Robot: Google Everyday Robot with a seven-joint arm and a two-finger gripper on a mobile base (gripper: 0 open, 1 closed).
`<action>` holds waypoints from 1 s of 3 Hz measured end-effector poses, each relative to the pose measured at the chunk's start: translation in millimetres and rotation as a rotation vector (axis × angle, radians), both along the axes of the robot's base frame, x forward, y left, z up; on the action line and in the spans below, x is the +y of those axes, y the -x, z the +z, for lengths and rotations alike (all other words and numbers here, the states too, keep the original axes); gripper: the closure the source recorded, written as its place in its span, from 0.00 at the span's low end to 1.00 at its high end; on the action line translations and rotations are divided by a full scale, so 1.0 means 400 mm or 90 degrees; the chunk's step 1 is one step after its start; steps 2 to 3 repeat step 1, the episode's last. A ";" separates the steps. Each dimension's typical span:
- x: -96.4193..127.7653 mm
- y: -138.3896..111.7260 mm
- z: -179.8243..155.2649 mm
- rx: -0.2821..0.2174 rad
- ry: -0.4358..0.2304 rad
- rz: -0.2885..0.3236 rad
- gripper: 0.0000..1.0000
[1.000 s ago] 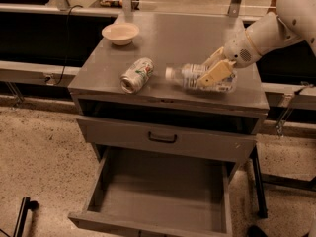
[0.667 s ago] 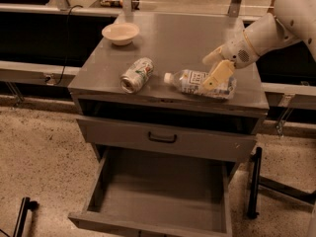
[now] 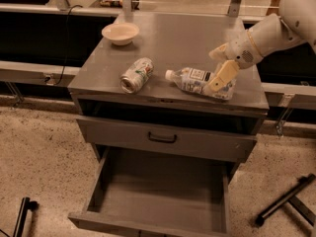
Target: Pick blue plastic bottle from middle drawer and place on counter
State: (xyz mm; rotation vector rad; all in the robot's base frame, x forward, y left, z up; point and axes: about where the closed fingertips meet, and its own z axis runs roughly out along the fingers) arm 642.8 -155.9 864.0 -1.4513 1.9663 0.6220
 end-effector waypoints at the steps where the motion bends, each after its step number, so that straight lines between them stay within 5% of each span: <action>1: -0.059 0.031 0.029 -0.025 -0.003 -0.005 0.00; 3: -0.059 0.031 0.029 -0.025 -0.003 -0.005 0.00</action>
Offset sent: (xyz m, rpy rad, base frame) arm 0.0000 0.0000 0.0000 0.0000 0.0000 0.0000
